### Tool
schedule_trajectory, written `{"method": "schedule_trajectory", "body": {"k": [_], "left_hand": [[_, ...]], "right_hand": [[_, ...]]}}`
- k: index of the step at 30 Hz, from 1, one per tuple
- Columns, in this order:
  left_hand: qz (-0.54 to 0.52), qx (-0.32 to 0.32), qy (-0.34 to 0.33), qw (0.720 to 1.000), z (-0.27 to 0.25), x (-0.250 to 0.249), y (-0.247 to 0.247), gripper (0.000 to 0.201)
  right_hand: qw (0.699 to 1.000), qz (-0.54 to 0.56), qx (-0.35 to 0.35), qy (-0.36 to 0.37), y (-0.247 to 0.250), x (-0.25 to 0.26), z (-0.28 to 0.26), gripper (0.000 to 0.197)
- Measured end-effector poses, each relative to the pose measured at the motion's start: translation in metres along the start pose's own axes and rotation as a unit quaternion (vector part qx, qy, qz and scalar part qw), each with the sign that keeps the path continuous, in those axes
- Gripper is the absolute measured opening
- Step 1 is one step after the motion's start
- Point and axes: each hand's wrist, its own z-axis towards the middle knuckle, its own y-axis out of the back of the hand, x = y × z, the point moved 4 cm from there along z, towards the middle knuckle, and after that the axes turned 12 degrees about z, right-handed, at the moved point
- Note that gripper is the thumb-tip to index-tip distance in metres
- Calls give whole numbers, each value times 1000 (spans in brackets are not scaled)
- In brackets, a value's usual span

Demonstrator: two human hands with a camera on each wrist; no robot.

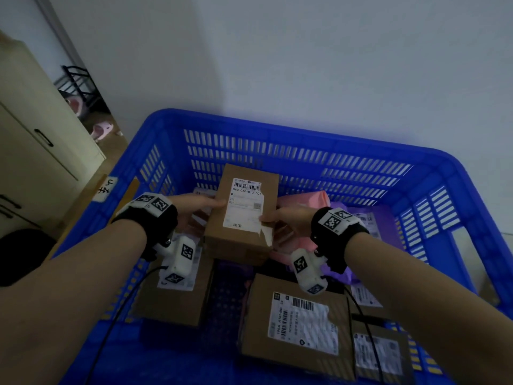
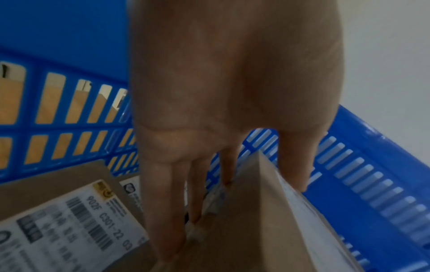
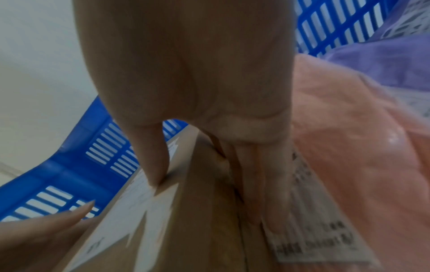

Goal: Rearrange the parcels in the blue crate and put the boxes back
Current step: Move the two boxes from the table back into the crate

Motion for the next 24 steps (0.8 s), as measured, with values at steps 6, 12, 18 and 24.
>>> {"method": "schedule_trajectory", "body": {"k": [6, 12, 18, 24], "left_hand": [[-55, 5, 2, 998, -8, 0, 2, 78], [-97, -40, -16, 994, -15, 9, 13, 84], [-153, -133, -84, 976, -26, 11, 20, 68], [-255, -206, -108, 938, -44, 0, 32, 90]], "right_hand": [[998, -7, 58, 23, 0, 12, -18, 65], [993, 21, 90, 69, -5, 30, -40, 71], [988, 70, 109, 90, -14, 30, -41, 74], [979, 99, 133, 115, -17, 27, -43, 70]]}}
